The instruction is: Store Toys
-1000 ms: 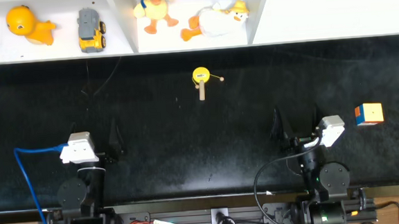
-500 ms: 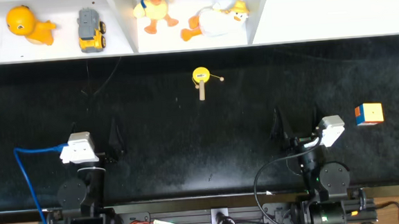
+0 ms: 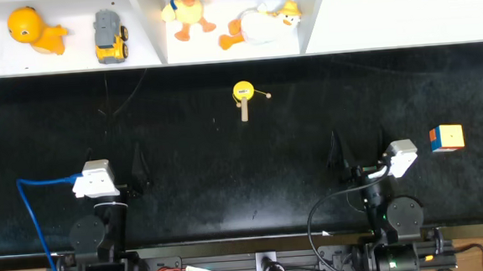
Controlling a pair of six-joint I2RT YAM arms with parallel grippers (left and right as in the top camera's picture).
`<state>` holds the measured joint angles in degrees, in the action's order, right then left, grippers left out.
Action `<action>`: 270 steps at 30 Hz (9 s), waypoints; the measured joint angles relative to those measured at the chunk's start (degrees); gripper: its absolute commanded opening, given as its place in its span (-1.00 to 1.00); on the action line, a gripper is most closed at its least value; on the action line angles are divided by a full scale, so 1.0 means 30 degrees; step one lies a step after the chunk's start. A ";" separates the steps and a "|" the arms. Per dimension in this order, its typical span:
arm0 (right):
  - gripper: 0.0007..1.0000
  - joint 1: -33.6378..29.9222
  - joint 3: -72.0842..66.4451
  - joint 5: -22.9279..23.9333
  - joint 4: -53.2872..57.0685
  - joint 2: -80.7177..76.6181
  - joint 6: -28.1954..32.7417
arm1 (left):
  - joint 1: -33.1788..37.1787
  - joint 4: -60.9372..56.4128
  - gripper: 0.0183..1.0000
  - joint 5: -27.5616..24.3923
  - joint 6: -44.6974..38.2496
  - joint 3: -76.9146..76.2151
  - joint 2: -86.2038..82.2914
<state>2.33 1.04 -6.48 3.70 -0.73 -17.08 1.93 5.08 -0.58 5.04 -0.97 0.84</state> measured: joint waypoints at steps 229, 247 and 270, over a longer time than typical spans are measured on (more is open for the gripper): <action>0.03 -0.0750 2.7875 0.2229 1.0134 -3.5321 0.9566 | 0.0000 -0.0022 1.00 0.0007 0.0000 0.0029 0.0000; 0.69 -0.0750 2.7860 0.2754 1.3165 -3.4796 0.6462 | 0.0000 -0.0015 1.00 0.0007 0.0000 0.0029 0.0000; 1.00 -0.2412 2.7824 0.3767 2.6636 -2.6738 -0.6579 | 0.0000 -0.0022 1.00 0.0007 0.0000 0.0029 0.0000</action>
<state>-4.91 84.51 4.82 83.61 -80.95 -36.82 1.93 5.02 -0.56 5.04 -0.89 0.84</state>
